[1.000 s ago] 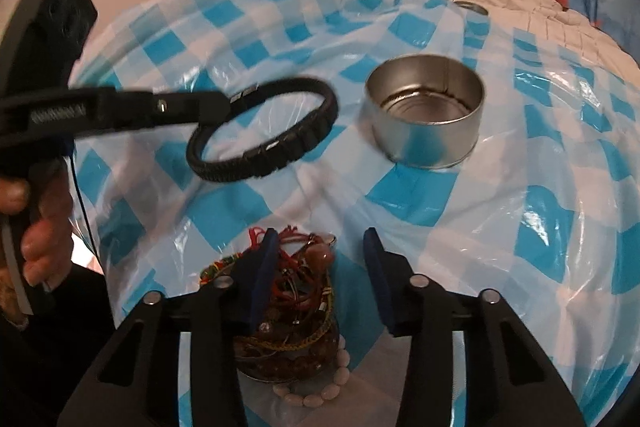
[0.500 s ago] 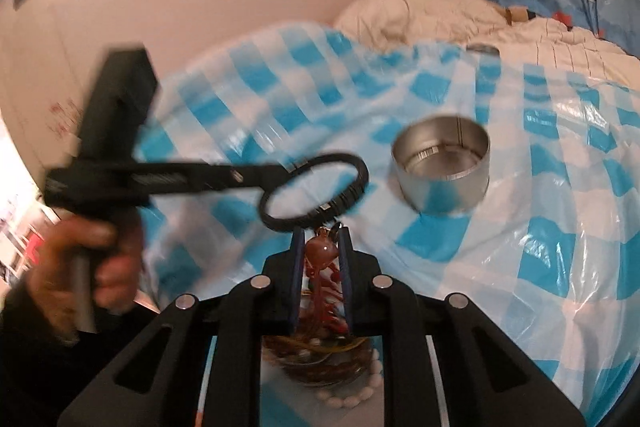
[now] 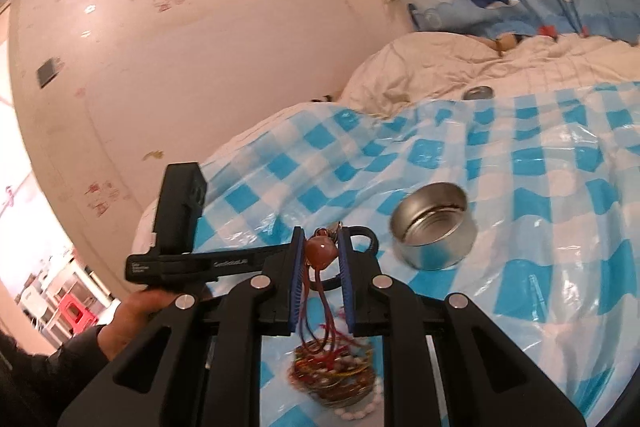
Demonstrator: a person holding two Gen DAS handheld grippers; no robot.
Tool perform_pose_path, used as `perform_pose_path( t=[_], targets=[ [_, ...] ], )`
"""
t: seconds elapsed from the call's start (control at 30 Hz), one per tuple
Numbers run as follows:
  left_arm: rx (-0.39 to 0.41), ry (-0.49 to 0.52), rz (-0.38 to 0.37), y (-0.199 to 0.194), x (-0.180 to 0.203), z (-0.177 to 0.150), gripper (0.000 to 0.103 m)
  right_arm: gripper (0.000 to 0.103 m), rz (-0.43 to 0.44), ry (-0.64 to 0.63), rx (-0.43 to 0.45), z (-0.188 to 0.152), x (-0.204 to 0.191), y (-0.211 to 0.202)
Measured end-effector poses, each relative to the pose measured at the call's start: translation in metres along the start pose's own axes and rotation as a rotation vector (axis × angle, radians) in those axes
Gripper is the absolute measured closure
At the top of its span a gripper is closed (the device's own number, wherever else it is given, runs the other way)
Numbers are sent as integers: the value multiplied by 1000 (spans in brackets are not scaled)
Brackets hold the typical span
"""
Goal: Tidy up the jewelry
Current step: 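Carry the black bracelet toward the tin with the left tool while the right tool grasps red beads, then open both tools over the silver tin to drop the held jewelry inside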
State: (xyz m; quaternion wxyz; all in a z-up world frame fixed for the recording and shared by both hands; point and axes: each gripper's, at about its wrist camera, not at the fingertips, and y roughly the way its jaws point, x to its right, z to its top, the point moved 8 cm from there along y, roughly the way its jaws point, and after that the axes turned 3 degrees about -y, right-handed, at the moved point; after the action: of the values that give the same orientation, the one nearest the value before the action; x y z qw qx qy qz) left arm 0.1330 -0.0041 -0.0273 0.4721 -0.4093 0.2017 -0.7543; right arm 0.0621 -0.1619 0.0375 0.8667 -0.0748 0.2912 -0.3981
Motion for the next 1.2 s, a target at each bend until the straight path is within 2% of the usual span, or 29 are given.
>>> perform_pose_path(
  t=[0.27,0.4,0.53,0.6,0.67,0.73,0.77,0.83,1.0,1.1,1.2],
  targets=[
    [-3,38,37,47,22,36,96,85,-121,7,2,18,39,18],
    [-3,62,63,73,29,60,96,85,-142,28,3,28,57,34],
    [-44,58,96,102,24,72,94,85,-147,35,-7,41,69,61],
    [-57,26,92,104,17,74,89,85,-142,48,-20,44,76,82],
    [-39,20,96,97,14,78,77,85,-160,53,-49,41,81,100],
    [-10,27,123,84,10,80,70,63,-232,48,-94,31,93,118],
    [2,30,131,77,8,80,65,41,-273,42,-98,28,99,121],
    [20,29,143,61,4,78,60,39,-334,30,-80,24,105,113],
    [43,42,171,30,1,53,48,39,-364,13,-77,9,91,67],
    [52,34,184,12,0,27,40,33,-389,-18,-114,-18,77,41],
    [51,23,188,-1,0,1,34,32,-406,-4,-167,-50,69,22]
  ],
)
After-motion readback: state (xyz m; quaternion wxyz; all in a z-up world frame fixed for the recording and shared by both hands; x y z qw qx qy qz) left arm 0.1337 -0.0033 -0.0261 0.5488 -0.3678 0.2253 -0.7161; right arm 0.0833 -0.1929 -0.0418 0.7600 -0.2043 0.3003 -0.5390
